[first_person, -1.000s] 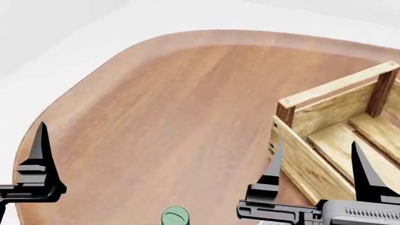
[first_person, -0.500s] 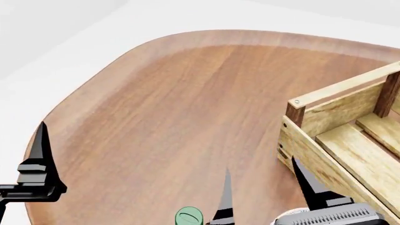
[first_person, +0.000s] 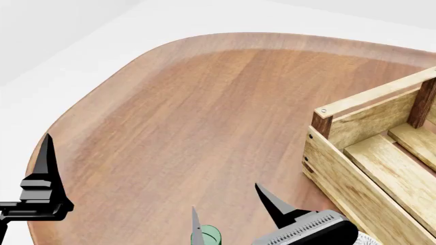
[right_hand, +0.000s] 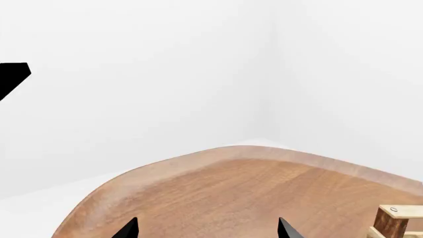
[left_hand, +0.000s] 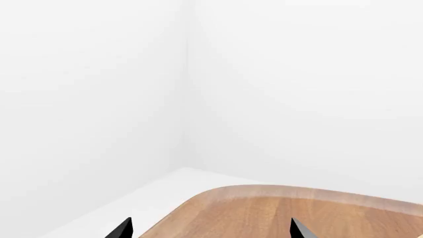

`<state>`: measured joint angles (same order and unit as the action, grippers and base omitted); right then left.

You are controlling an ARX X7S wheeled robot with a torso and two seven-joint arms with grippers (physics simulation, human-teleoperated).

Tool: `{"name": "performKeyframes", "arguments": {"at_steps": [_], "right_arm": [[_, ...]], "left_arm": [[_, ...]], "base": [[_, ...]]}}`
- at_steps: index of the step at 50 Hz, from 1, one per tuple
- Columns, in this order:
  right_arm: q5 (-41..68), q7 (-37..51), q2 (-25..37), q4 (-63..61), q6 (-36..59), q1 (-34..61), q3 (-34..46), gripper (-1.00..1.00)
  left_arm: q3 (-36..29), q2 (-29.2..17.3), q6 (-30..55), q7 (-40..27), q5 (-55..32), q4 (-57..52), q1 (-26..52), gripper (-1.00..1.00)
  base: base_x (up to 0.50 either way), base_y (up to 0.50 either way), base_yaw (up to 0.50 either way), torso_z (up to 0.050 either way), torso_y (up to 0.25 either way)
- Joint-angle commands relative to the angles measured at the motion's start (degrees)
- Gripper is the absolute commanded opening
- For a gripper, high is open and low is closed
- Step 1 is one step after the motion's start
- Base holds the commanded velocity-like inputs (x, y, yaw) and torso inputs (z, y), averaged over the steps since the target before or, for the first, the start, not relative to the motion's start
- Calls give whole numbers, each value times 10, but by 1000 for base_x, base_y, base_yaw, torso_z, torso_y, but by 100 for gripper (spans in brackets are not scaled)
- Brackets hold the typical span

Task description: Pick up the salad dressing and put it in the tray.

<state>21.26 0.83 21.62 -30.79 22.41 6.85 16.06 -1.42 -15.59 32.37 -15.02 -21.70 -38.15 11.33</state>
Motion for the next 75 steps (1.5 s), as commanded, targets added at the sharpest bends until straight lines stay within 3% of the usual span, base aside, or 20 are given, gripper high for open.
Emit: {"name": "performKeyframes", "arguments": {"at_steps": [1, 37, 75], "right_arm": [[0, -26, -18, 62, 6, 39, 35, 100], [-30, -67, -45, 219, -20, 81, 102, 100], [-35, -72, -47, 286, -55, 67, 118, 100]], "left_arm": [[-1, -2, -3, -2, -3, 4, -1, 100], [-7, -9, -12, -9, -7, 8, -3, 100], [-13, -17, -11, -18, -14, 7, 1, 100]], "base": [[0, 0, 0, 0, 0], [0, 0, 0, 0, 0], [0, 0, 0, 0, 0]]}}
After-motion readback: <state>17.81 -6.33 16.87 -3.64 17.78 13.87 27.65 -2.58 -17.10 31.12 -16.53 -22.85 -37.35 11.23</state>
